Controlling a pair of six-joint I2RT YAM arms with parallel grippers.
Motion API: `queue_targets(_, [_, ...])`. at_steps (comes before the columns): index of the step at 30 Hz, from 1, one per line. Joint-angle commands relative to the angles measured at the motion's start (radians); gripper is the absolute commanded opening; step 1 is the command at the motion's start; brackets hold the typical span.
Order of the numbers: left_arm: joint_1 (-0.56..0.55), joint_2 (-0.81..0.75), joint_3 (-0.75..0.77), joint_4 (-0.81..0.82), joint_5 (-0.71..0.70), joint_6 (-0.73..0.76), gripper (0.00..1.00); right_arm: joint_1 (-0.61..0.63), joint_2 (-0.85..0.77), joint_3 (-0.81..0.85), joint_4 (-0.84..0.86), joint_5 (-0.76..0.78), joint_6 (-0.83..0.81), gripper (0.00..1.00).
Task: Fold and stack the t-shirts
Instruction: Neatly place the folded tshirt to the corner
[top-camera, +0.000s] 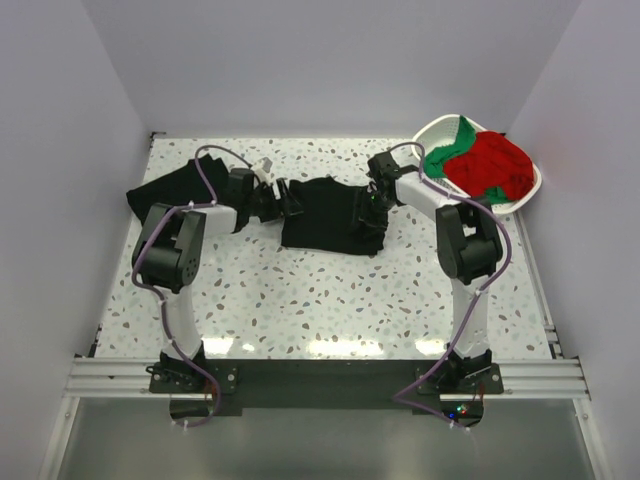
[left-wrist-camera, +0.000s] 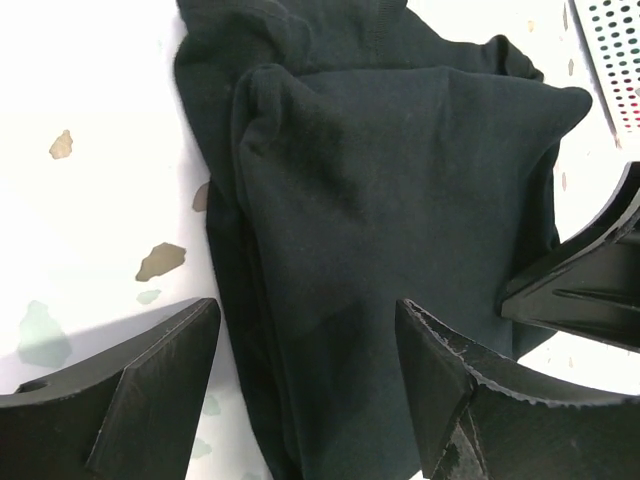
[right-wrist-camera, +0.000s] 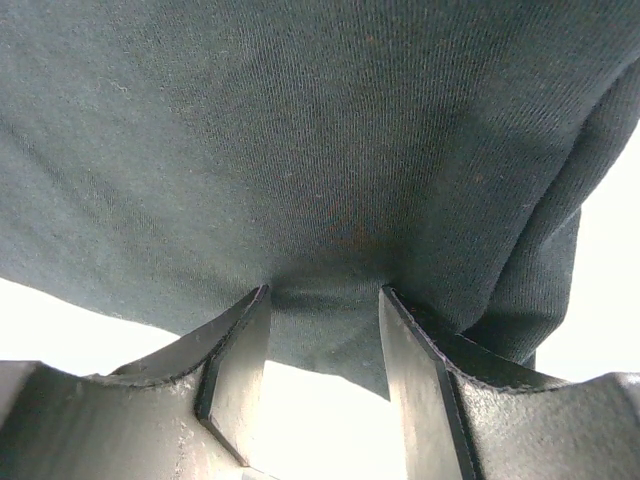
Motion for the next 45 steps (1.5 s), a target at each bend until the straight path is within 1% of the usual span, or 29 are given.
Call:
queue_targets(1, [-0.043,0.049,-0.051,-0.036,-0.033,-0.004,0.76,0.0,0.042,0.018,-0.019,0.019,-0.003,0.52])
queue_targets(11, [-0.139,0.084,-0.011,-0.032,-0.055,-0.044,0.74,0.001,0.042,0.015,-0.012,0.002,-0.003,0.52])
queue_targets(13, [-0.151,0.09,-0.001,-0.04,-0.061,-0.049,0.72,0.004,0.046,0.015,-0.01,-0.001,-0.001,0.52])
queue_targets(15, [-0.157,0.093,0.01,-0.064,-0.074,-0.052,0.63,0.004,0.046,0.015,-0.007,-0.003,0.0,0.52])
queue_targets(16, [-0.157,0.095,0.018,-0.079,-0.1,-0.052,0.54,0.006,0.046,0.015,-0.005,-0.003,0.0,0.52])
queue_targets(18, [-0.157,0.093,0.045,-0.148,-0.142,-0.046,0.43,0.009,0.043,0.015,-0.007,-0.003,-0.001,0.52])
queue_targets(19, [-0.159,0.09,0.056,-0.174,-0.186,-0.04,0.31,0.009,0.041,0.015,-0.005,-0.004,-0.003,0.53])
queue_targets(21, [-0.157,0.084,0.096,-0.243,-0.229,-0.021,0.19,0.01,0.038,0.015,-0.01,-0.004,-0.004,0.55])
queue_targets(22, [-0.157,0.079,0.108,-0.28,-0.269,-0.014,0.09,0.009,0.035,0.015,-0.012,-0.006,-0.009,0.56])
queue_targets(24, [-0.157,0.072,0.157,-0.351,-0.324,0.018,0.0,0.01,0.026,0.02,-0.021,-0.006,-0.017,0.59])
queue_targets(26, [-0.157,0.07,0.212,-0.426,-0.364,0.042,0.0,0.01,0.018,0.029,-0.036,-0.003,-0.023,0.63])
queue_targets(29, [-0.157,0.059,0.281,-0.513,-0.441,0.092,0.0,0.01,0.0,0.041,-0.059,0.005,-0.033,0.67])
queue_targets(30, [-0.157,0.055,0.298,-0.533,-0.484,0.123,0.0,0.009,-0.005,0.044,-0.064,0.006,-0.038,0.67])
queue_targets(32, [-0.157,0.053,0.353,-0.597,-0.519,0.158,0.0,0.01,-0.017,0.046,-0.076,0.014,-0.043,0.68])
queue_targets(35, [-0.157,0.062,0.426,-0.683,-0.596,0.262,0.0,0.01,-0.043,0.04,-0.087,0.019,-0.05,0.69])
queue_targets(39, [-0.154,0.061,0.473,-0.737,-0.711,0.359,0.0,0.01,-0.076,0.021,-0.09,0.019,-0.052,0.69])
queue_targets(45, [-0.134,0.056,0.522,-0.777,-0.797,0.459,0.0,0.01,-0.111,-0.003,-0.096,0.02,-0.05,0.7])
